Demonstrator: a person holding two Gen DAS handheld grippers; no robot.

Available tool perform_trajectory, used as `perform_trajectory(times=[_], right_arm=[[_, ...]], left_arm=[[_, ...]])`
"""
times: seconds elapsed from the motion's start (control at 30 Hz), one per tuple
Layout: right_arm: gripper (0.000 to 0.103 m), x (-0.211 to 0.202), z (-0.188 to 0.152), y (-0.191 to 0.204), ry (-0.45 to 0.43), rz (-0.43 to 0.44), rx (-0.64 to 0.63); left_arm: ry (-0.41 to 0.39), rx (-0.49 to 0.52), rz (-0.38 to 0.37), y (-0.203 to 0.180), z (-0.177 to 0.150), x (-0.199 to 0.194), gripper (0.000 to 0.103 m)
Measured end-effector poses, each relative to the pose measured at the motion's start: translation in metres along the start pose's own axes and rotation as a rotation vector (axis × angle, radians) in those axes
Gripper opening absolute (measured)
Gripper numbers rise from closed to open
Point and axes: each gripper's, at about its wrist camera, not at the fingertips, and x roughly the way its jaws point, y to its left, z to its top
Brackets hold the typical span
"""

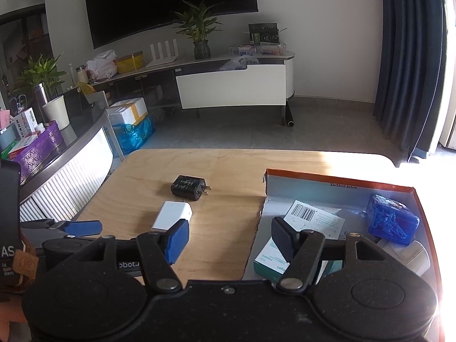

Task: Organize rigid objects
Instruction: 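Grasp the white charger cube with the left gripper while the right gripper grasps the black charger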

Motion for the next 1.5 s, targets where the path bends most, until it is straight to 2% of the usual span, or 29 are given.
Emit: perform_trajectory(times=[0.27,0.33,0.43,0.53,0.57,0.6,0.73,0.9,1.1,1.37,1.43,1.5], right_arm=[[0.077,0.01,0.003,-0.008,0.003,-0.001,0.009],[0.077,0.012,0.004,-0.011,0.007,-0.005,0.014],[0.077,0.015,0.005,-0.012,0.009,-0.008,0.015],[0.077,0.02,0.008,-0.012,0.012,-0.003,0.013],[0.077,0.022,0.01,-0.011,0.015,0.002,0.013],[0.078,0.024,0.011,-0.01,0.018,0.013,0.013],[0.081,0.04,0.022,-0.001,0.034,0.092,-0.039],[0.084,0.078,0.042,0.02,0.094,0.211,-0.188],[0.084,0.138,0.055,0.048,0.165,0.253,-0.378],[0.084,0.192,0.056,0.063,0.249,0.258,-0.456],[0.081,0.194,0.054,0.063,0.261,0.272,-0.425],[0.067,0.189,0.053,0.06,0.261,0.283,-0.376]], left_arm=[[0.003,0.01,0.012,-0.006,0.005,0.026,0.103],[-0.005,0.006,0.018,-0.007,0.006,0.032,0.098],[0.019,0.0,-0.012,-0.004,0.006,0.043,0.079],[-0.027,0.036,-0.004,-0.005,0.004,0.043,0.061],[-0.037,0.046,-0.017,-0.004,0.005,0.042,0.047],[-0.043,0.05,-0.024,-0.003,0.005,0.041,0.041],[-0.032,0.04,-0.047,0.011,0.004,0.036,0.041],[-0.03,0.003,-0.053,0.035,-0.005,0.019,0.041],[-0.028,-0.07,-0.036,0.058,-0.017,0.003,0.041],[-0.039,-0.091,-0.025,0.069,-0.02,0.003,0.041],[-0.045,-0.095,-0.023,0.069,-0.019,0.003,0.041],[-0.055,-0.103,-0.018,0.072,-0.021,0.001,0.041]])
